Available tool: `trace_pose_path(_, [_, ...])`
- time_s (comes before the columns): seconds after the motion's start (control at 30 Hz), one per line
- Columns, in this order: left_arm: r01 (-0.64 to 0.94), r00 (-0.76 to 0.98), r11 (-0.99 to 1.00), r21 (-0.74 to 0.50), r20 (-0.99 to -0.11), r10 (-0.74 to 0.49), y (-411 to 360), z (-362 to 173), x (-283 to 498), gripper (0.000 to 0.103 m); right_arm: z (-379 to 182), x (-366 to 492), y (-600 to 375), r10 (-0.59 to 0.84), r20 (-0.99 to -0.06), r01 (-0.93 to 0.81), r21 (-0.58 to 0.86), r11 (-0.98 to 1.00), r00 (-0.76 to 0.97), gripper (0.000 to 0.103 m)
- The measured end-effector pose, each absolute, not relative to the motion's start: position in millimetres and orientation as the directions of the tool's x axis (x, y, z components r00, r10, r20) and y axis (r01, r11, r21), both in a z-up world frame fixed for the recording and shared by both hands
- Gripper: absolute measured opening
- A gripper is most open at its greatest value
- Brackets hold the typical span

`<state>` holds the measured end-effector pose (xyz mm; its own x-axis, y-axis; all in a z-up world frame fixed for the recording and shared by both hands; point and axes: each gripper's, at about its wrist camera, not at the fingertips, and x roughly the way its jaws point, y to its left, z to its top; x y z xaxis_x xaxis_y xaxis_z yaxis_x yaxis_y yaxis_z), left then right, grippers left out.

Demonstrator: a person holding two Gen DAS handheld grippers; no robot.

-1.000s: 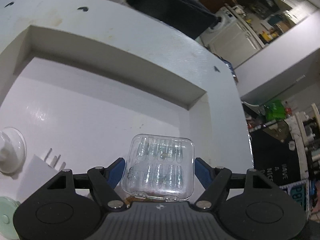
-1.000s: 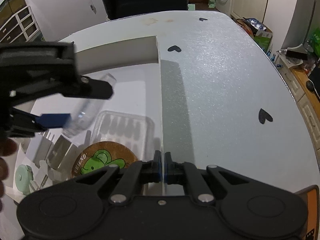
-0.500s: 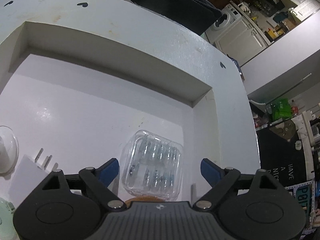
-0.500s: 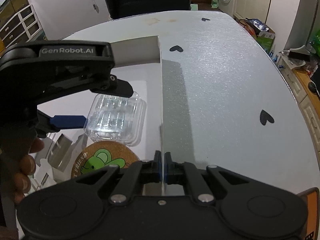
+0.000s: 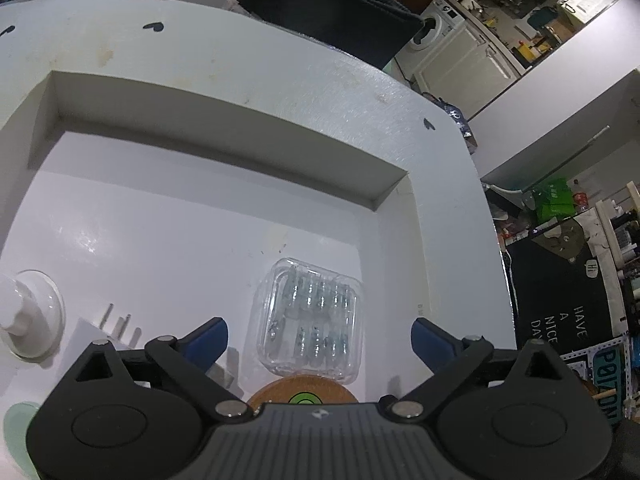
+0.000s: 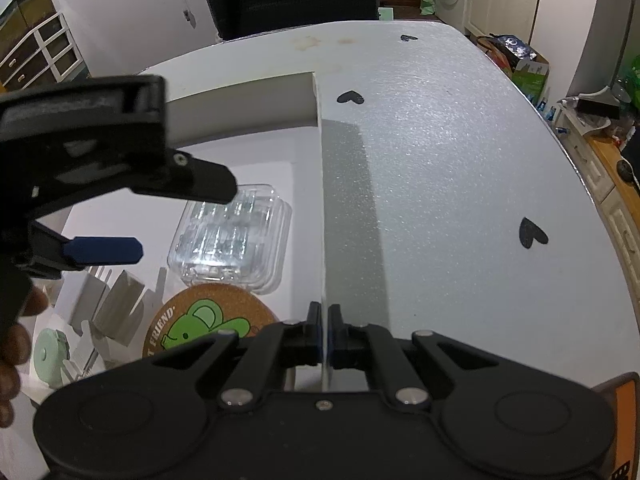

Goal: Organize rigid objects
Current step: 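Withdraw the open left tool from the tray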

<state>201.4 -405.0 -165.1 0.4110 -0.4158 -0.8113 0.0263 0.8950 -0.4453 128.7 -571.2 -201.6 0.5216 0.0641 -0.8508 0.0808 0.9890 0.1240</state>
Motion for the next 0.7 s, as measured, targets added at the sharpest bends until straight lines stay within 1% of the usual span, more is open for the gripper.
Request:
trace_pose_path(0.27, [0.076,0.434,0.894,-0.441,-0.793,-0.428,-393.8,-147.2,194.6,0.099,-201.4,127.6,-569.7,0.062,-0.851,0.078,0.119,0.990,0.522,0.003])
trace_pose_path(0.47, [0.142,0.458,0.908,-0.394,-0.787,-0.413,-384.5,-130.0,184.6,0.103,-200.5,132.6,-571.3,0.065,-0.859,0.081,0.122,0.989,0.508,0.003])
trace_pose_path(0.7, [0.218,0.501,0.912,-0.346,-0.763,-0.409,-367.1,-115.0,172.8,0.103,-201.6,134.1,-571.7,0.070,-0.860,0.077,0.125,0.989,0.505,0.003])
